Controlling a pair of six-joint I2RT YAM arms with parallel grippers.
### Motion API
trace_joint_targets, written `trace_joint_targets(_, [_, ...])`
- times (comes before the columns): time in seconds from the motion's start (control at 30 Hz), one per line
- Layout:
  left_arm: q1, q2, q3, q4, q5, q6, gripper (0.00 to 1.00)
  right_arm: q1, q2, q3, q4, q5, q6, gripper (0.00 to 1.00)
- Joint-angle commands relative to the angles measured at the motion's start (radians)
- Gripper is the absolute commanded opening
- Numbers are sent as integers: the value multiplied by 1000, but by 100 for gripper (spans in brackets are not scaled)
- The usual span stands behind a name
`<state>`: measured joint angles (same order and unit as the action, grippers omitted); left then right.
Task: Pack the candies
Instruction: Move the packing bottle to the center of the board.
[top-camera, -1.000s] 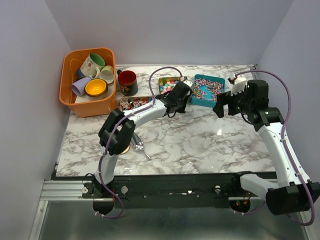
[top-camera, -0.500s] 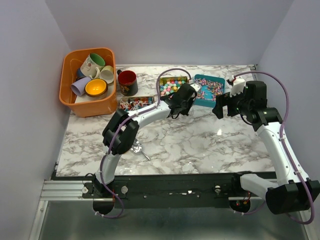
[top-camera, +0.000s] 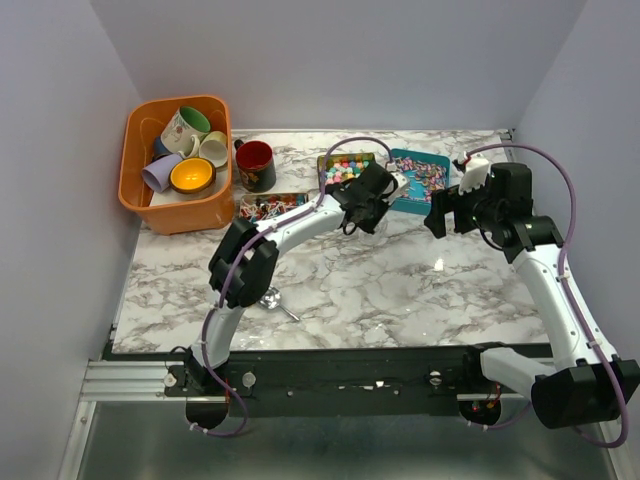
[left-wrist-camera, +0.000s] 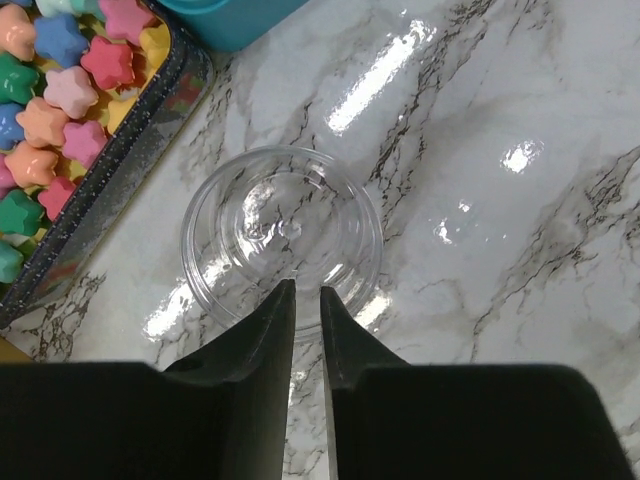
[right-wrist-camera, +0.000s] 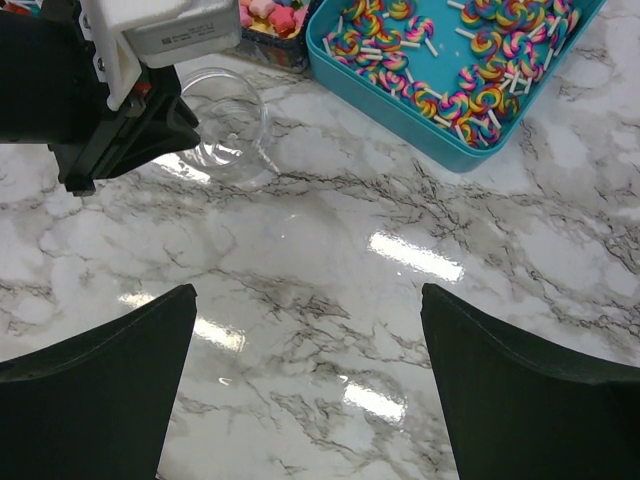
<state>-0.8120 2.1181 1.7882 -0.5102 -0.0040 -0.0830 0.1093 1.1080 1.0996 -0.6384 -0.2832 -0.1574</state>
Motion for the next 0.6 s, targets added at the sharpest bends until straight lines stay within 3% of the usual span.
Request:
trace_joint_targets(0.0, [-1,25,33,-65,48,77,24,-7,-17,-10,20,-20,-7,100])
trace_joint_targets(0.07, [-3,49,69,-96,52,115,7,-5,-19,-18,23,-19,-4,100])
trace_joint_targets(0.13, [-1,65,92,-129,59,130,0,-5,-20,-24,26,-22,-2,100])
trace_joint_targets(0.57, [2,72,69,-189,171,169,0,-7,-39,-41,20,-31,-4,100])
